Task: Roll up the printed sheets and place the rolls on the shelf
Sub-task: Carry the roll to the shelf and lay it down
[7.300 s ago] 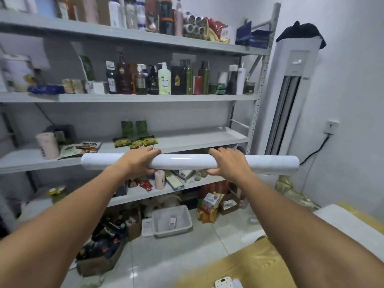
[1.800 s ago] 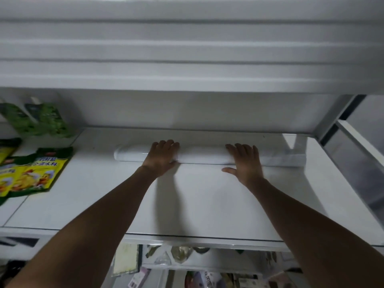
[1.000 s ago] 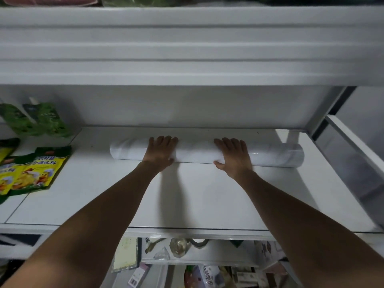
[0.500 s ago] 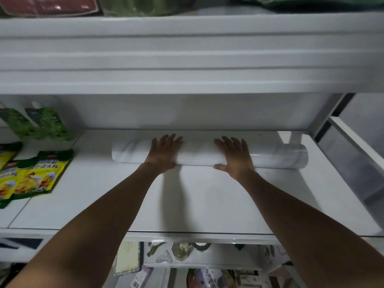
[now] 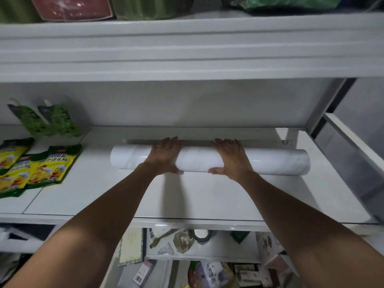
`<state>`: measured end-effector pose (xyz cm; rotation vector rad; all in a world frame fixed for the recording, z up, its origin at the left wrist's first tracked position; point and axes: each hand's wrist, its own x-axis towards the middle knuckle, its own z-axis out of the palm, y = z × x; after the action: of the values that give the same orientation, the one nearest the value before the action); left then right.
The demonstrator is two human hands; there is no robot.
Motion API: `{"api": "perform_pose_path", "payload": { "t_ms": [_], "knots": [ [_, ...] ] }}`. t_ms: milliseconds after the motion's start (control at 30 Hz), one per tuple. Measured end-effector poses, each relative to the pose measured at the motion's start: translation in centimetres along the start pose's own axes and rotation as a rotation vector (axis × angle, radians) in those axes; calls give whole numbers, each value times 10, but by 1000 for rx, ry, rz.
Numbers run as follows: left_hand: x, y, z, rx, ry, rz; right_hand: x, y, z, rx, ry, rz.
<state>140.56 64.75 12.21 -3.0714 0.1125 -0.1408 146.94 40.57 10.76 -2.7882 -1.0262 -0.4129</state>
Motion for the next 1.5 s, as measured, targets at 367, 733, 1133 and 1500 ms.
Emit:
{"api": "perform_pose_path", "payload": {
  "t_ms": [367,733,1133,1500],
  "knots": [
    [-27,8,-16,-25,-36,-24,-22,-12,-11,21,37,-48],
    [-27,11,-13,81,141,-48,-21,-16,-7,-80,99,-24],
    [1,-6,1,-31,169,-24,4,-6,-2,-133,38,120],
    [15,-8,-5,-70,34,-66,14,18,2,-175,-6,214]
  ]
}}
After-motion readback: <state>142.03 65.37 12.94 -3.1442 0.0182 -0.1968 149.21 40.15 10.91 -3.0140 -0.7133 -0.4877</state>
